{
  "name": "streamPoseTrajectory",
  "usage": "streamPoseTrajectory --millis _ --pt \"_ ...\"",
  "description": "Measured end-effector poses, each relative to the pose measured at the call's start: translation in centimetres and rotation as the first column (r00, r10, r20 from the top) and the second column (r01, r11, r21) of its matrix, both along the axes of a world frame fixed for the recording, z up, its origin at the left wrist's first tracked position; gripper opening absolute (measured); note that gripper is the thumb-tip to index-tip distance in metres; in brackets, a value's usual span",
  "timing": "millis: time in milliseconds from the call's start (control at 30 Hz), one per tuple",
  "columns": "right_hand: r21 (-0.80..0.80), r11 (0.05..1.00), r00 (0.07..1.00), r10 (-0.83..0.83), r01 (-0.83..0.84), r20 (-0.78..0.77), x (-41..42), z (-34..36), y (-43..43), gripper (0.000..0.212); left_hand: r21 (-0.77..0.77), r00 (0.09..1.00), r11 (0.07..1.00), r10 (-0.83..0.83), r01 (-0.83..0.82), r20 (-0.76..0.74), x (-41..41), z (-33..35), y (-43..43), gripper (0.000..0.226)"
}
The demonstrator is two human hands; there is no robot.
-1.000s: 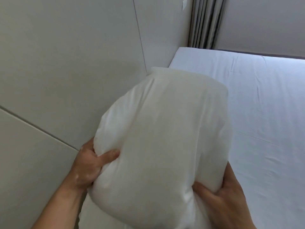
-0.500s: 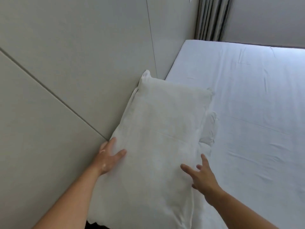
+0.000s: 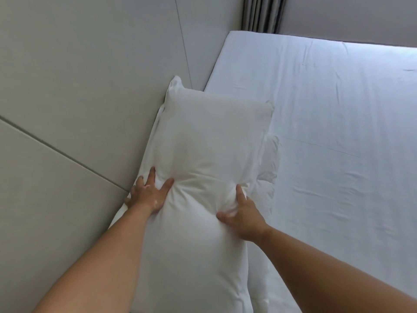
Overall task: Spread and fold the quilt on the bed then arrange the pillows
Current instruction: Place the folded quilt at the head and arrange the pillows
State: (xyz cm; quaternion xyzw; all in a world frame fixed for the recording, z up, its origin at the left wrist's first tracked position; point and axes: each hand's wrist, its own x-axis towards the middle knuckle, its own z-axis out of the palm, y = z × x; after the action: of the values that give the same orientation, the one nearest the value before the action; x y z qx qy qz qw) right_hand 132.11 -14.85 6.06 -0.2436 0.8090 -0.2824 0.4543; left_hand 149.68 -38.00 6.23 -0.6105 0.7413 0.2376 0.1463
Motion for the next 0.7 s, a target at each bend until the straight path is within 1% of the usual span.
streamPoseTrajectory --millis 67,167,233,333,433,533,600,700 --pt "0.009 1.0 1.0 0.009 -0.009 -0.004 0.5 -0.1 0.8 0.114 -0.03 1.0 1.0 0.006 -0.006 0.012 -0.2 0.1 0.7 0.093" --pt "0.06 0.996 0.998 0.07 -0.071 0.005 0.4 1.1 3.2 0.106 -0.138 1.0 0.99 0.004 -0.006 -0.01 -0.3 0.5 3.1 0.08" --pt "0.121 0.984 0.991 0.134 -0.134 0.005 0.1 2.1 5.6 0.101 -0.211 0.999 0.977 -0.016 0.008 -0.036 -0.2 0.8 5.5 0.072" --pt "0.202 0.952 0.968 0.245 -0.23 -0.052 -0.3 3.2 10.2 0.094 -0.27 0.996 0.961 -0.075 0.058 -0.053 0.0 1.7 10.4 0.065" --pt "0.28 0.927 0.955 0.283 -0.249 -0.086 -0.9 4.2 16.2 0.089 -0.243 0.985 0.957 -0.171 0.16 -0.027 -0.1 2.6 16.2 0.066" --pt "0.352 0.909 0.959 0.267 -0.221 -0.089 -2.3 5.3 23.2 0.083 -0.205 0.964 0.943 -0.264 0.262 0.014 -0.5 3.4 21.7 0.07" --pt "0.396 0.902 0.971 0.225 -0.173 -0.087 -3.6 6.1 28.3 0.078 -0.183 0.948 0.931 -0.315 0.317 0.04 -1.0 3.6 24.9 0.069" --pt "0.435 0.899 0.99 0.097 -0.043 -0.103 -5.9 6.9 37.1 0.072 -0.103 0.921 0.916 -0.384 0.389 0.068 -2.5 3.7 29.9 0.066"
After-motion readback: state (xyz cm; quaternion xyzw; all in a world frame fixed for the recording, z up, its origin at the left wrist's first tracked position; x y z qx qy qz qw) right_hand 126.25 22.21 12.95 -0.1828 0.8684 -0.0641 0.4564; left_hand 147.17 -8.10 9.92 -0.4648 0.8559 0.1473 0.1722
